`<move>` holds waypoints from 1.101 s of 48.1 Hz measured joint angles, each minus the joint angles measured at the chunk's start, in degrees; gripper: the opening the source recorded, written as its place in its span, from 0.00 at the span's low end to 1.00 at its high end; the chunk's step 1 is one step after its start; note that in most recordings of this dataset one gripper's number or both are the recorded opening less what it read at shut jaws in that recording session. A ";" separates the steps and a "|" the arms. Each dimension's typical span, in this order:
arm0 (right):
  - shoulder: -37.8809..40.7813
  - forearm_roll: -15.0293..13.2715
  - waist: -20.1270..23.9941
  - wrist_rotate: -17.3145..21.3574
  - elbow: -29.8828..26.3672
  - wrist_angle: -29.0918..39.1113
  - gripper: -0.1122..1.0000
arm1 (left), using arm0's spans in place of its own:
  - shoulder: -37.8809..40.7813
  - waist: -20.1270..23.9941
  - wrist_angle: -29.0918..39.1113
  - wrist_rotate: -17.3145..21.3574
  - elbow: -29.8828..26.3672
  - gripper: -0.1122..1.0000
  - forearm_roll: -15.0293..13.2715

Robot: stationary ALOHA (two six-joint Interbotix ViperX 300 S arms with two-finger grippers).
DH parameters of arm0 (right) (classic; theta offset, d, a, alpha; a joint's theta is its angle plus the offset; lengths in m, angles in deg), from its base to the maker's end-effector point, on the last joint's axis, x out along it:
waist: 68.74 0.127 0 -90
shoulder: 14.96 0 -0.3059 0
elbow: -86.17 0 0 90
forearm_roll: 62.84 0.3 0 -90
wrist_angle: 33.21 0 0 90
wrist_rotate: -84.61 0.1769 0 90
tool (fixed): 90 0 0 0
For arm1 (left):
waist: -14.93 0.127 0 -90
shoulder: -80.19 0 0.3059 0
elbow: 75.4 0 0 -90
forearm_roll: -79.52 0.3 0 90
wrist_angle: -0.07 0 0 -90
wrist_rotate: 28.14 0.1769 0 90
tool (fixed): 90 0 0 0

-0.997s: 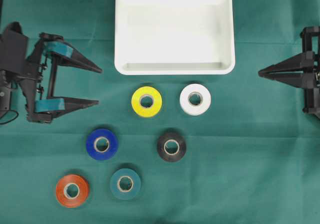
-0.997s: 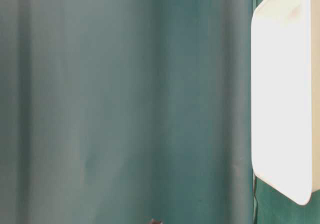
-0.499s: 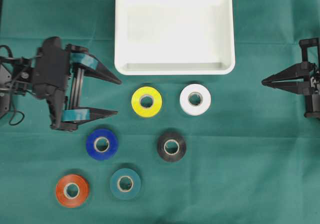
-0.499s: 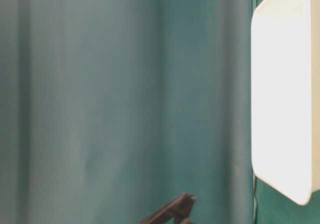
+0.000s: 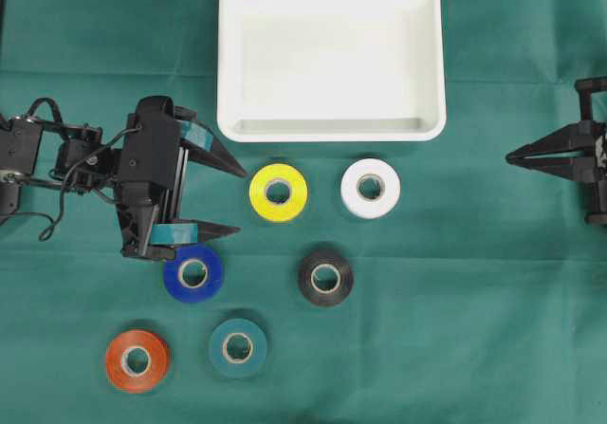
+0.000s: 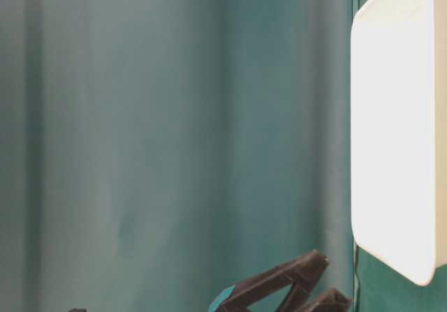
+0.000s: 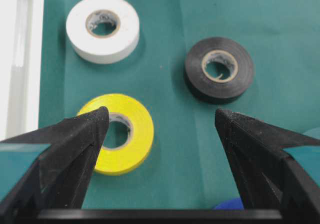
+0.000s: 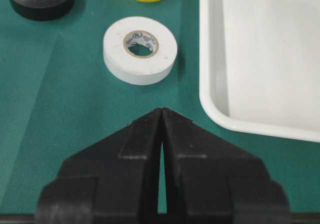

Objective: Put the tape into the white case with the left arm.
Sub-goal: 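Lower the left gripper into the yellow roll's hole and grasp it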

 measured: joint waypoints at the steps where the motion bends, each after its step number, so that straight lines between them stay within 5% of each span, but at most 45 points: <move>1: 0.00 0.09 0.00 0.00 0.00 0.00 0.02 | 0.00 0.00 0.09 -0.09 -0.09 0.98 0.09; 53: -0.09 0.00 0.00 0.09 0.00 0.09 0.02 | -0.18 0.00 8.70 0.26 -0.79 0.97 0.09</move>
